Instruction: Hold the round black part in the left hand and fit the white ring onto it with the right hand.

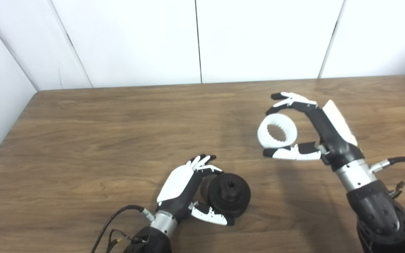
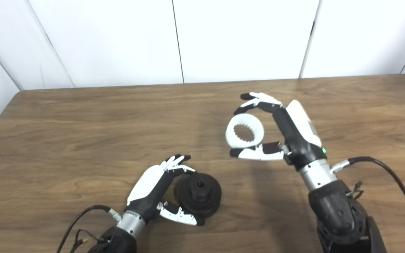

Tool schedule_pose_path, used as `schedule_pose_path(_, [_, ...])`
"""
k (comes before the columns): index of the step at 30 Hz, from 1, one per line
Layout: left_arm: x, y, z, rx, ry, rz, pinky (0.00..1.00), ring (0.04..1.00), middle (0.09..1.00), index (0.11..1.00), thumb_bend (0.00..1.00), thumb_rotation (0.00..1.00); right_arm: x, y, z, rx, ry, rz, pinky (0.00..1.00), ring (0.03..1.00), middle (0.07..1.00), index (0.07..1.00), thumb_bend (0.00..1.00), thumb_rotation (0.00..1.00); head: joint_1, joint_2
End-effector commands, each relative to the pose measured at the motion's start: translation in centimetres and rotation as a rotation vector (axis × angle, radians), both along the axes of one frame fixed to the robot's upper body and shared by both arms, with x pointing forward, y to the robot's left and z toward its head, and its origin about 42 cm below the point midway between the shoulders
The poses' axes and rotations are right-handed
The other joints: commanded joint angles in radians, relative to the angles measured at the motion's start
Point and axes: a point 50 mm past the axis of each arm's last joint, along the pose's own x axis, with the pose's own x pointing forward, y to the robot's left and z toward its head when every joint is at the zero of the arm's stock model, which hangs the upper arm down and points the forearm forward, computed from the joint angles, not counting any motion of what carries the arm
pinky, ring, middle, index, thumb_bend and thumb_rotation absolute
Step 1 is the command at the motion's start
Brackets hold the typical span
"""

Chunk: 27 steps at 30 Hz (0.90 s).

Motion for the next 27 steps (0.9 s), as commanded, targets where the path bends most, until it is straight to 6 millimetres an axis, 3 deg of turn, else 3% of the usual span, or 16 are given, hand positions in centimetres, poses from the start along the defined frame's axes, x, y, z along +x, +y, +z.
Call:
schedule_pose_path(1, [0.5, -0.3, 1.0, -0.011, -0.054, 0.000, 1.00, 1.000, 0.954, 0.581, 0.92, 0.26, -0.5, 0.7, 1.4, 0.012, -0.054, 0.044, 0.79, 0.867, 0.817, 0.484, 0.52, 0.14, 0.001, 0.001])
schedule_pose_path(17, [0.5, -0.4, 1.0, -0.025, -0.049, -0.009, 1.00, 1.000, 0.957, 0.583, 0.92, 0.25, -3.7, 3.0, -2.0, 0.040, 0.068, 0.144, 0.79, 0.868, 0.815, 0.484, 0.52, 0.15, -0.006, 0.012])
schedule_pose_path(27, [0.6, -0.7, 1.1, -0.029, -0.047, -0.011, 1.00, 1.000, 0.953, 0.579, 0.93, 0.25, -3.7, 4.2, -3.3, 0.019, 0.105, 0.188, 0.76, 0.855, 0.812, 0.484, 0.52, 0.15, -0.005, 0.017])
